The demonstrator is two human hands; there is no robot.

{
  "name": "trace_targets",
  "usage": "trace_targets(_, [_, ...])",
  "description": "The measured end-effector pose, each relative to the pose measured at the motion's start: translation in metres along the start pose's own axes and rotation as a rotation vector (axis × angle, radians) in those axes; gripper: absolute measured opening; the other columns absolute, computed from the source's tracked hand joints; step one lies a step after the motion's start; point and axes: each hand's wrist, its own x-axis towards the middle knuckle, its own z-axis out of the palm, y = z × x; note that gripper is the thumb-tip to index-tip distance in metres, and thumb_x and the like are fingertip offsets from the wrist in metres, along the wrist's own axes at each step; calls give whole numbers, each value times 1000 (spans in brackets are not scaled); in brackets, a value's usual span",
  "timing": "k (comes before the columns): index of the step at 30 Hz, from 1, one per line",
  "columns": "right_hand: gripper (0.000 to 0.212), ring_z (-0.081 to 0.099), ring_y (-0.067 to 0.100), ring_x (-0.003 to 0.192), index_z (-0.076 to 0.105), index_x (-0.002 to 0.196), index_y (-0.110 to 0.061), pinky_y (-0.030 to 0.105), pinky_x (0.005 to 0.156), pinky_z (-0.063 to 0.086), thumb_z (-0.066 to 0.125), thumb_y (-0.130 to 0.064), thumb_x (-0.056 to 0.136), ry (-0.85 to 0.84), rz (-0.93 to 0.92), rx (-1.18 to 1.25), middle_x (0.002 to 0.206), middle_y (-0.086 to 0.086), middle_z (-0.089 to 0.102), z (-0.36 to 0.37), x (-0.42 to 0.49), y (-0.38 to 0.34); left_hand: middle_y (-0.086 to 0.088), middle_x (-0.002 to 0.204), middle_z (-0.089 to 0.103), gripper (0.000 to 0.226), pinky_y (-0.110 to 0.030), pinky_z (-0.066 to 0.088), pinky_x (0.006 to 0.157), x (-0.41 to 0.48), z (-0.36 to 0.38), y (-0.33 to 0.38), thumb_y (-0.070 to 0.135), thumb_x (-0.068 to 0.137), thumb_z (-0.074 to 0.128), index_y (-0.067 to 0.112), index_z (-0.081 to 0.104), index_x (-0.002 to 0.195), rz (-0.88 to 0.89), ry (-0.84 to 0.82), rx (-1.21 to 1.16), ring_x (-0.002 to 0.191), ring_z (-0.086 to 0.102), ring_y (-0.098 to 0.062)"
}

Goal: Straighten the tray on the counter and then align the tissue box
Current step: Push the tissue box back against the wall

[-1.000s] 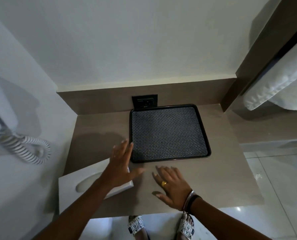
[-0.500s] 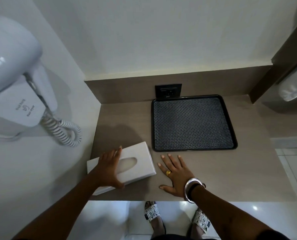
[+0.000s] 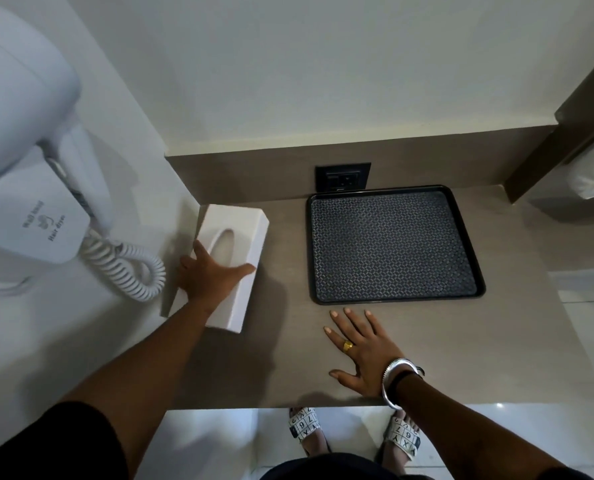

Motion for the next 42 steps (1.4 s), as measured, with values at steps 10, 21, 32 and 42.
trace_targets(10, [83, 28, 33, 143, 29, 149, -27, 56, 111, 15, 46, -71, 80, -19, -5, -10, 158, 8, 28, 4, 4, 3, -28, 147, 28, 136, -56, 22, 115, 41, 5, 17, 70, 47, 83, 16, 14, 152, -169, 20, -52, 136, 29, -45])
trace_targets(21, [82, 24, 32, 144, 27, 150, -28, 54, 113, 10, 44, -70, 82, -42, 6, -11, 159, 6, 25, 2, 5, 3, -31, 152, 24, 131, -59, 18, 116, 32, 28, 12, 76, 56, 74, 9, 18, 153, -141, 101, -105, 141, 22, -48])
trace_targets(32, [80, 27, 32, 143, 31, 149, -26, 52, 113, 9, 48, -67, 82, -56, 11, -33, 158, 7, 28, -6, 3, 0, -17, 164, 15, 113, -55, 9, 122, -10, 44, -38, 89, 71, 36, 16, 21, 155, 625, 164, 301, 151, 15, -36])
trace_targets(42, [81, 21, 30, 144, 28, 150, -27, 53, 112, 11, 46, -68, 82, -42, 9, -13, 158, 6, 26, -4, 4, 1, -19, 164, 13, 114, -56, 9, 122, 30, 36, -35, 86, 70, 39, 14, 15, 155, 477, 138, 310, 152, 11, -34])
